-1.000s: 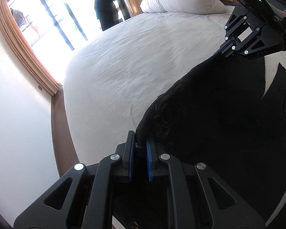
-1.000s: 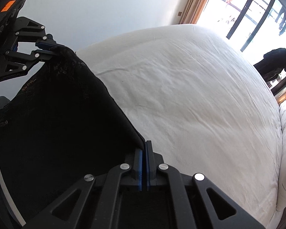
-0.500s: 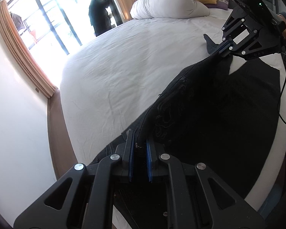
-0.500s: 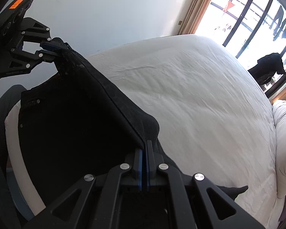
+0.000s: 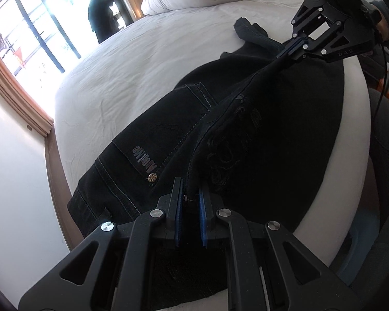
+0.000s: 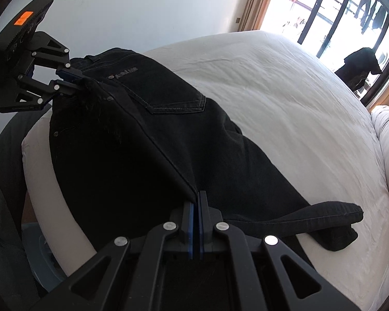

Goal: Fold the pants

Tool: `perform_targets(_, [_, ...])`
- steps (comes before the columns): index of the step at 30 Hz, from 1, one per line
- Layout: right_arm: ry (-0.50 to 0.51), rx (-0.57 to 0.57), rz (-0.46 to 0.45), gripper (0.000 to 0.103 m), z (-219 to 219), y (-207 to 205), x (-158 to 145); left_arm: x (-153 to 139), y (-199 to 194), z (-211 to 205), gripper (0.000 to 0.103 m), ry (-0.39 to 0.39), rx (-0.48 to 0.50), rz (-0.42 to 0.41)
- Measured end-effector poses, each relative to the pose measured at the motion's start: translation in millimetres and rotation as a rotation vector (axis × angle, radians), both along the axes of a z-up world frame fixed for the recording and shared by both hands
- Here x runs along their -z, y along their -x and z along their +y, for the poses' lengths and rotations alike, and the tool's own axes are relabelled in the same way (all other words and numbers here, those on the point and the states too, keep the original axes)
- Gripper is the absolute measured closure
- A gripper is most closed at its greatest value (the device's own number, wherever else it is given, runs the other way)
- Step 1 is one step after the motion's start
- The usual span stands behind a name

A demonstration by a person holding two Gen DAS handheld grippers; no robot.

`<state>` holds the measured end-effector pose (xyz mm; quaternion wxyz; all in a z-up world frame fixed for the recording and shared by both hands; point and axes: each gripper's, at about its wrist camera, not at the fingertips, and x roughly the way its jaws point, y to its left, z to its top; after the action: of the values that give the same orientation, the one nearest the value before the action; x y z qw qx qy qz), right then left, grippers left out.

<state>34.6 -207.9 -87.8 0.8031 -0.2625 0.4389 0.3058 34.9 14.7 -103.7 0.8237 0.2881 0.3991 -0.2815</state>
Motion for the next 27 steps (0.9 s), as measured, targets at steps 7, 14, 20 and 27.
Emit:
perform_targets(7, [0.083,-0.014,-0.008,0.101,19.5,34.5,33.7,32.5,10.1,-3.3,0.093,-0.083,0.057,0.004])
perform_targets(14, [0.118,-0.030,-0.009,0.101,30.4,44.6,39.8,50.5,6.6,-4.4,0.093,-0.100,0.134,0.000])
perform_targets(20, [0.154,-0.042,0.006,0.101,40.6,49.8,58.3,60.4,20.9,1.3,0.093,-0.149,0.221,-0.034])
perform_targets(27, [0.214,-0.075,-0.007,0.100,53.1,50.6,84.6,78.7,22.4,-2.1,0.093,-0.215,0.296,-0.092])
